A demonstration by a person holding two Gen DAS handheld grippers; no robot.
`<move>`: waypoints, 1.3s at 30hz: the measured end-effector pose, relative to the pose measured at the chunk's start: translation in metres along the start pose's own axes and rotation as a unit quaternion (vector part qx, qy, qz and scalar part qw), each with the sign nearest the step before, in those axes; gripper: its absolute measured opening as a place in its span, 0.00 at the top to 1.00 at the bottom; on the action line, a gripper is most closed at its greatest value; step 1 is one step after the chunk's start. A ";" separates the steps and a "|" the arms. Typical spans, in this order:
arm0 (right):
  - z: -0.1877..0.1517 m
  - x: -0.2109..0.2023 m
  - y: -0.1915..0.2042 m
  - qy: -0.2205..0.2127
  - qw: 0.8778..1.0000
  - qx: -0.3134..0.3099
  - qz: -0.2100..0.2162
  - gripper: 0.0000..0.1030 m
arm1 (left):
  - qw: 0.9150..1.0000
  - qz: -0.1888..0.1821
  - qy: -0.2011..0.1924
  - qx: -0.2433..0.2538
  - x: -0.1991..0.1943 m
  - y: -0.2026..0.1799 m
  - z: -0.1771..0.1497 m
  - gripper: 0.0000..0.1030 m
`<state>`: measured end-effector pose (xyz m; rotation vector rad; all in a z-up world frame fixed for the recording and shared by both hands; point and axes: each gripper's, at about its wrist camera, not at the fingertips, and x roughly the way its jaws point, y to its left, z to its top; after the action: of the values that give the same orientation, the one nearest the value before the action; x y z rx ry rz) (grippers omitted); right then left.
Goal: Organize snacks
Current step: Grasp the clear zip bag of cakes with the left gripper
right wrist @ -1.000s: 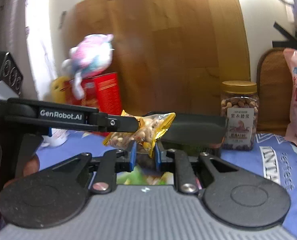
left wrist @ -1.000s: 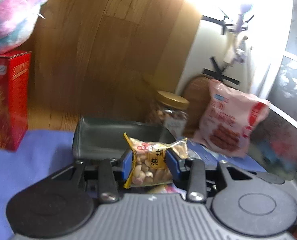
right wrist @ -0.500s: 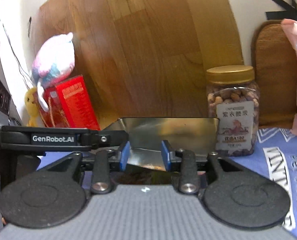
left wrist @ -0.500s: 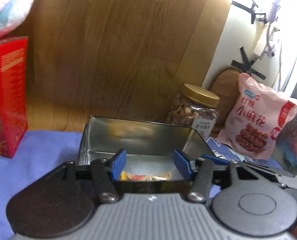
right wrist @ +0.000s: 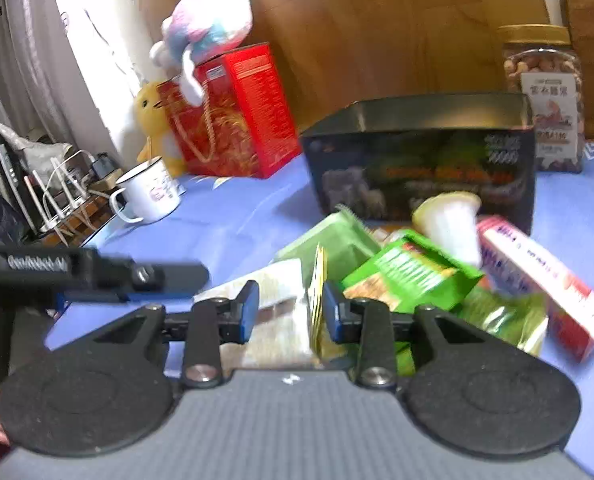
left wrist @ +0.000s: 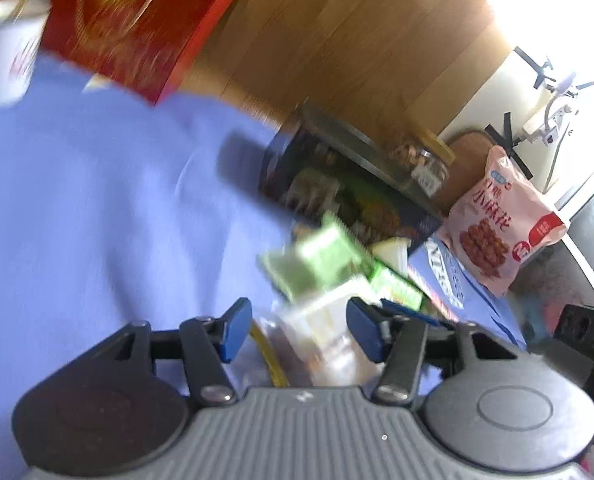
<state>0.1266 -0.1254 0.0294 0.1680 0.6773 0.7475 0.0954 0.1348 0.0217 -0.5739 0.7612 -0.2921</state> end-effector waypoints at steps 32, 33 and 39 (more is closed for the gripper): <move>-0.126 -0.135 0.007 -0.050 0.990 -0.001 -0.133 0.39 | 0.986 -0.062 0.088 0.126 0.006 -0.089 -0.095 0.35; -0.126 -0.134 0.004 -0.049 0.990 -0.003 -0.133 0.39 | 0.986 -0.062 0.091 0.124 0.005 -0.088 -0.095 0.36; -0.128 -0.124 0.009 -0.047 0.991 -0.039 -0.120 0.39 | 0.983 -0.055 0.098 0.145 0.004 -0.094 -0.098 0.37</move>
<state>-0.0244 -0.2137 -0.0035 0.0492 0.5655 0.5309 0.0232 0.0195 0.0175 -0.3130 0.8585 -0.5582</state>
